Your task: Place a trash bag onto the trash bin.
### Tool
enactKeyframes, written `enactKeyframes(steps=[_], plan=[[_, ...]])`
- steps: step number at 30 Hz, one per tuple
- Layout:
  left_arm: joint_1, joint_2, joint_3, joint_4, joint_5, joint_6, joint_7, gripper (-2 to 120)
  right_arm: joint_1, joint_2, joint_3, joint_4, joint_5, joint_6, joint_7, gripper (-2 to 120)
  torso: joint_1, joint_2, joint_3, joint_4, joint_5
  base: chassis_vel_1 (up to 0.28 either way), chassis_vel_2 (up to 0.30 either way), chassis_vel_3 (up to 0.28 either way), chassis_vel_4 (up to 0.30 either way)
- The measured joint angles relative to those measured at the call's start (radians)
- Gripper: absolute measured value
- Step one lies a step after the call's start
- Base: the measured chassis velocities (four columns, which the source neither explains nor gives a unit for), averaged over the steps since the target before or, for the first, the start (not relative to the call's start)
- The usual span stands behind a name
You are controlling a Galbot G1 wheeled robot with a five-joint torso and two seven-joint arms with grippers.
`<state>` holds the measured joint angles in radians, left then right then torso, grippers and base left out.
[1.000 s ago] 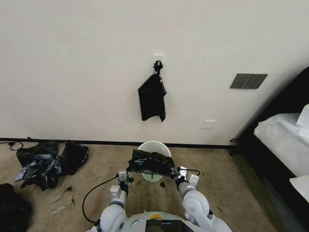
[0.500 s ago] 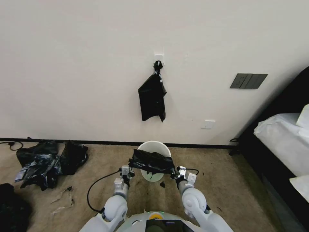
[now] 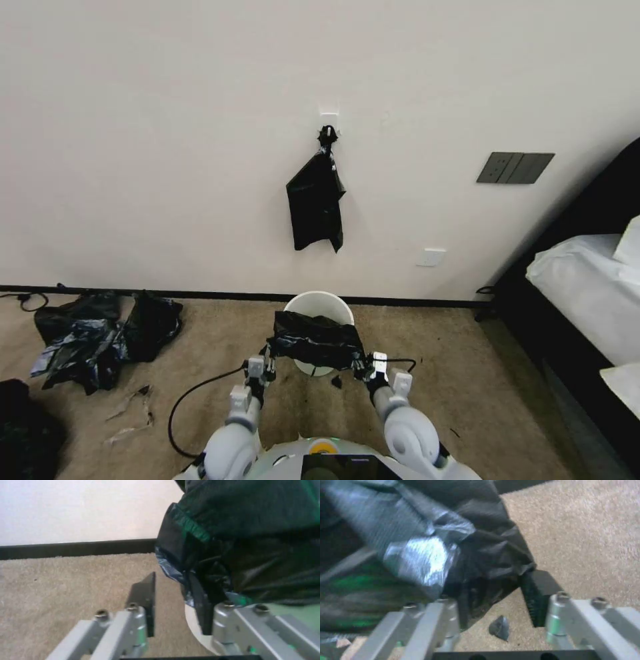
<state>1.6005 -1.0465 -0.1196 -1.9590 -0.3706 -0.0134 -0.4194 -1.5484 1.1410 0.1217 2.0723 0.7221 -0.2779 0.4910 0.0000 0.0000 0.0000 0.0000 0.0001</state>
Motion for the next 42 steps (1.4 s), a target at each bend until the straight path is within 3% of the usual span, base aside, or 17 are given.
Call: enactKeyframes(steps=[11,15,19,23,26,32,35,39,42], plan=[[0.083,0.027,-0.054,-0.023,0.032,-0.127,0.078,67,-0.09,-0.052,-0.007,0.032,-0.256,0.125,-0.106,76,0.0,0.0,0.0,0.0001,-0.0002,0.0,0.0,0.0,0.0],[0.093,0.062,-0.091,-0.003,0.034,-0.219,0.156,85,-0.118,-0.078,-0.007,0.018,-0.357,0.185,-0.168,94,0.0,0.0,0.0,0.0,-0.0001,0.0,0.0,0.0,0.0],[0.099,0.086,-0.119,0.01,0.038,-0.256,0.205,97,-0.131,-0.091,0.0,0.004,-0.428,0.229,-0.207,100,0.0,0.0,0.0,0.0,-0.0002,0.0,0.0,0.0,0.0],[0.108,0.1,-0.139,0.024,0.049,-0.3,0.241,99,-0.14,-0.098,0.006,-0.006,-0.494,0.269,-0.227,100,0.0,0.0,0.0,0.0,-0.0001,0.0,0.0,0.0,0.0],[0.123,0.11,-0.164,0.046,0.053,-0.374,0.297,100,-0.157,-0.105,0.017,-0.02,-0.574,0.336,-0.255,100,0.0,0.0,0.0,0.0,-0.0001,0.0,0.0,0.0,0.0],[0.121,0.127,-0.202,0.086,0.075,-0.452,0.39,100,-0.179,-0.114,0.026,-0.035,-0.625,0.424,-0.294,100,0.0,0.0,0.0,0.0001,-0.0001,0.0,0.0,0.0,0.0],[0.107,0.15,-0.23,0.113,0.063,-0.498,0.488,100,-0.188,-0.124,0.035,-0.042,-0.652,0.489,-0.349,100,0.0,0.0,0.0,-0.0001,-0.0001,0.0,0.0,0.0,0.0],[0.104,0.165,-0.249,0.123,0.052,-0.516,0.55,100,-0.191,-0.132,0.041,-0.048,-0.678,0.527,-0.378,100,0.0,0.0,0.0,0.0,-0.0001,0.0,0.0,0.0,0.0],[0.102,0.178,-0.285,0.15,0.07,-0.565,0.633,100,-0.194,-0.133,0.052,-0.059,-0.704,0.585,-0.399,100,0.0,0.0,0.0,0.0001,-0.0001,0.0,0.0,0.0,0.0]])
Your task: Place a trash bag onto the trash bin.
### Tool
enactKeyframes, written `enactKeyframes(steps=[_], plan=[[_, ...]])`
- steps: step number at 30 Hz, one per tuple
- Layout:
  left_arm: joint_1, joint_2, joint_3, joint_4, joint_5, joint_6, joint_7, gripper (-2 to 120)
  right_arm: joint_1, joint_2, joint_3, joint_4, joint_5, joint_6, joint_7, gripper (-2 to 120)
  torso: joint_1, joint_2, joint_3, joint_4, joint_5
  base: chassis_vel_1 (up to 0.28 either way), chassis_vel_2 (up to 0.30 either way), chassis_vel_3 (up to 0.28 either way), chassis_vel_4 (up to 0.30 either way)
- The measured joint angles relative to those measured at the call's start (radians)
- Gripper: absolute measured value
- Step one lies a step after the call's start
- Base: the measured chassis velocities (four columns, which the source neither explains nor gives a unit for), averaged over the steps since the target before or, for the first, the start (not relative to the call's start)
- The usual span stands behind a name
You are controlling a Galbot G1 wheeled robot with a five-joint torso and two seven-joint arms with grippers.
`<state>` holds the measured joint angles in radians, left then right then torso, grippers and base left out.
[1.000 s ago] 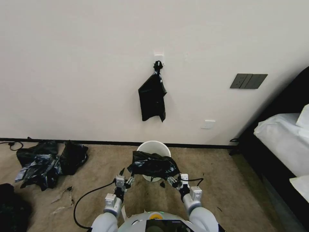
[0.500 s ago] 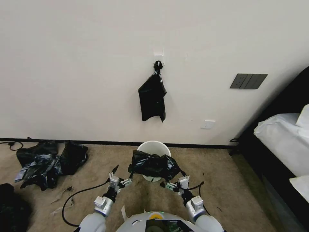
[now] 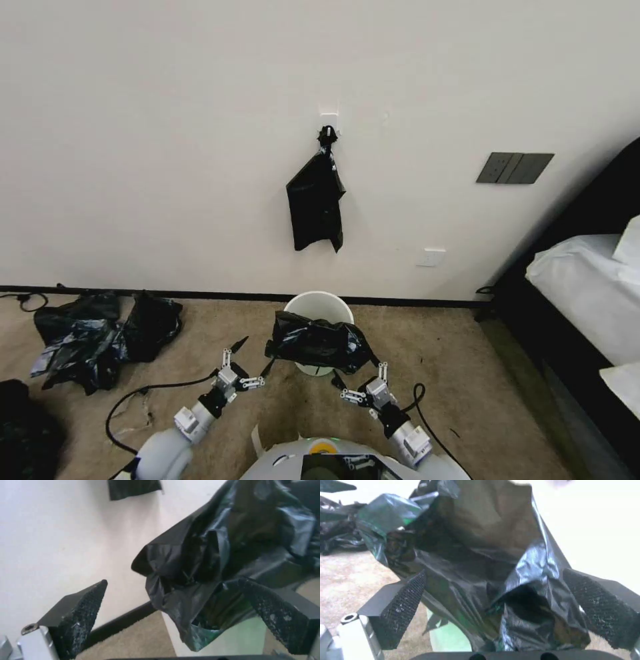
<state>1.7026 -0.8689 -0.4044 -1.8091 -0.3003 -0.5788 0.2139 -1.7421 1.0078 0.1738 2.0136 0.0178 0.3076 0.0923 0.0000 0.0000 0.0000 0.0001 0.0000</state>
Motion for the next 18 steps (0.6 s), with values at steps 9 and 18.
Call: enactKeyframes(steps=[9,18], plan=[[0.005,-0.029,-0.043,0.004,-0.014,-0.134,0.004,100,-0.037,0.009,0.021,0.047,0.023,0.067,-0.003,100,0.0,0.0,0.0,-0.0002,0.0,0.0,0.0,0.0,0.0],[0.031,-0.189,-0.067,-0.102,-0.032,-0.057,-0.243,100,0.011,-0.061,0.124,0.255,0.293,-0.153,0.047,100,0.0,0.0,0.0,-0.0002,0.0001,0.0,0.0,0.0,0.0]])
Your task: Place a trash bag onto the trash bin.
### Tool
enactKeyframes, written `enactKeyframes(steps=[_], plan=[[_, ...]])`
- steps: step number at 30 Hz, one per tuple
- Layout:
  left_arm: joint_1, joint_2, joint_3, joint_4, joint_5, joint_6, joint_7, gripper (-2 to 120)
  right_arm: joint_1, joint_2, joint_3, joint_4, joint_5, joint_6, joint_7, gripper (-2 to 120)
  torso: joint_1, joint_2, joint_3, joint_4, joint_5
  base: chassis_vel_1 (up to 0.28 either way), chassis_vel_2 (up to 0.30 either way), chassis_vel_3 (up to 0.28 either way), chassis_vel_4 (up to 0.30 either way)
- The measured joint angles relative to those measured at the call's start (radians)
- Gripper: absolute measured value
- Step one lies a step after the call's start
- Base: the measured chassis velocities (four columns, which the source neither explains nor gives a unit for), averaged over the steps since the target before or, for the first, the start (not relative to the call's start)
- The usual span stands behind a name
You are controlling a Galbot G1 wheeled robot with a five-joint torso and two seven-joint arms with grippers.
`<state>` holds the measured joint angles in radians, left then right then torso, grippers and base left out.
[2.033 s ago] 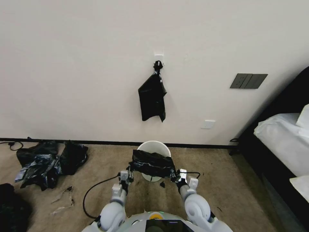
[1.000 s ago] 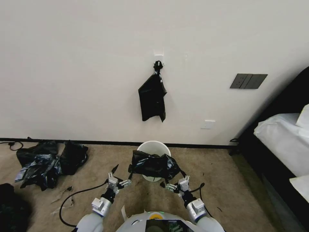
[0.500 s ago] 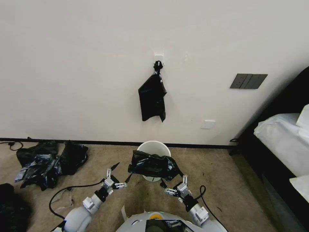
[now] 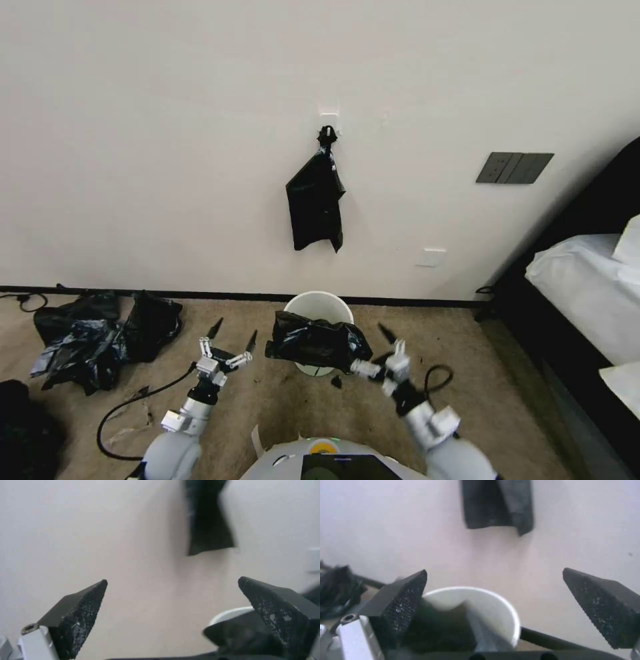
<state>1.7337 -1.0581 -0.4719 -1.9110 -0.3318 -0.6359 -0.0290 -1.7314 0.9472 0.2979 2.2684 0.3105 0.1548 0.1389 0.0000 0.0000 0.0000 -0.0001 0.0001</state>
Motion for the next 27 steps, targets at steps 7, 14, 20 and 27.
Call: enactKeyframes(steps=[7,14,20,27], plan=[[0.039,-0.079,-0.007,-0.059,0.084,0.139,-0.145,100,0.213,-0.1,0.045,0.055,0.351,-0.303,0.013,100,0.0,0.0,0.0,0.0001,0.0001,0.0,0.0,0.0,0.0],[0.097,-0.152,-0.002,-0.125,0.155,0.241,-0.194,100,0.71,-0.211,-0.144,-0.186,0.656,-0.635,-0.065,100,0.0,0.0,0.0,0.0001,0.0002,0.0,0.0,0.0,0.0],[0.114,-0.181,0.007,-0.133,0.195,0.267,-0.186,100,1.106,-0.186,-0.435,-0.47,0.65,-0.756,-0.215,100,0.0,0.0,0.0,0.0,0.0006,0.0,0.0,0.0,0.0],[0.137,-0.195,0.01,-0.139,0.242,0.307,-0.185,100,1.322,-0.095,-0.633,-0.706,0.573,-0.806,-0.325,100,0.0,0.0,0.0,0.0002,-0.0001,0.0,0.0,0.0,0.0]])
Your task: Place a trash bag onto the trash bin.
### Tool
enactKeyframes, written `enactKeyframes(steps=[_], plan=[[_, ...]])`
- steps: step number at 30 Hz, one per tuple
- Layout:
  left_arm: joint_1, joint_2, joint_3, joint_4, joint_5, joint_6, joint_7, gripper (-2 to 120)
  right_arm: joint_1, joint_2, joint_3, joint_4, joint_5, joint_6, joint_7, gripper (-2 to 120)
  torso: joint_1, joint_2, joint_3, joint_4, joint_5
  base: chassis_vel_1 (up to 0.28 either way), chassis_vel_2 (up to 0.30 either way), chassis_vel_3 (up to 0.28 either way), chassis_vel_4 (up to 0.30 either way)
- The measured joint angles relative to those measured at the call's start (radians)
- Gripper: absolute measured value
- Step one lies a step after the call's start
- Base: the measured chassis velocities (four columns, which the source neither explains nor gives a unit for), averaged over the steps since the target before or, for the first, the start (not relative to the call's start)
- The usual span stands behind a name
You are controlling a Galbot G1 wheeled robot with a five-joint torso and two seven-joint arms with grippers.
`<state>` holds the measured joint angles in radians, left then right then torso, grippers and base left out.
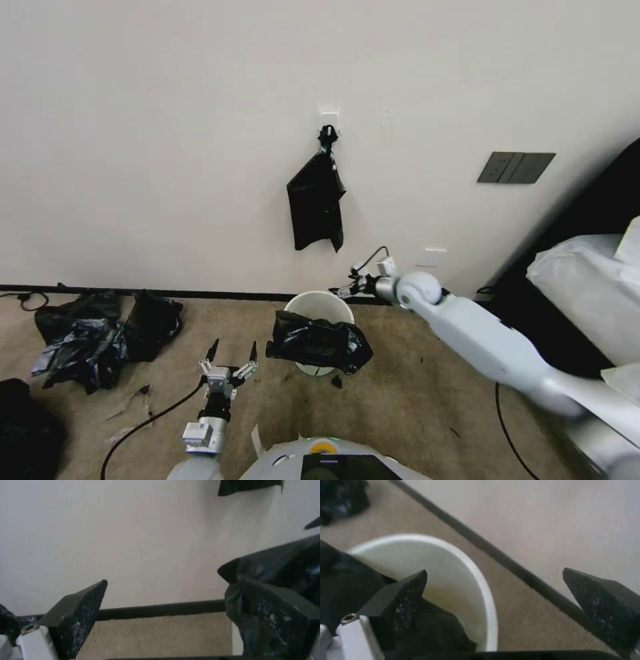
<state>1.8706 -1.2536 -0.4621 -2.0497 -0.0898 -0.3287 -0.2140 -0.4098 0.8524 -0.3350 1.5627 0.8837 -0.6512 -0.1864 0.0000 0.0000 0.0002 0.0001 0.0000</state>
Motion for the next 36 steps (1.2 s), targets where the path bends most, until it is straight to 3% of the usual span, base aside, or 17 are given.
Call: enactKeyframes(steps=[4,9,19,23,36], plan=[[0.012,-0.003,-0.001,-0.001,0.024,0.014,0.0,100,0.062,0.054,-0.078,-0.119,-0.049,-0.033,-0.054,100,0.0,0.0,0.0,-0.0001,-0.0001,0.0,0.0,0.0,0.0],[0.013,-0.001,0.007,-0.004,0.027,0.013,0.002,100,0.088,0.069,-0.129,-0.164,-0.085,-0.051,-0.113,100,0.0,0.0,0.0,-0.0002,-0.0001,0.0,0.0,0.0,0.0],[0.01,-0.013,0.026,-0.003,0.025,0.002,0.002,100,0.131,0.094,-0.197,-0.204,-0.096,-0.056,-0.131,97,0.0,0.0,0.0,-0.0001,0.0,0.0,0.0,0.0,0.0],[0.016,-0.016,0.028,0.004,0.024,-0.014,0.001,100,0.147,0.103,-0.234,-0.22,-0.095,-0.057,-0.132,88,0.0,0.0,0.0,-0.0001,-0.0001,0.0,0.0,0.0,0.0],[0.033,-0.02,0.036,-0.011,0.023,-0.019,0.001,100,0.153,0.109,-0.254,-0.235,-0.105,-0.048,-0.131,36,0.0,0.0,0.0,-0.0001,0.0,0.0,0.0,0.0,0.0]])
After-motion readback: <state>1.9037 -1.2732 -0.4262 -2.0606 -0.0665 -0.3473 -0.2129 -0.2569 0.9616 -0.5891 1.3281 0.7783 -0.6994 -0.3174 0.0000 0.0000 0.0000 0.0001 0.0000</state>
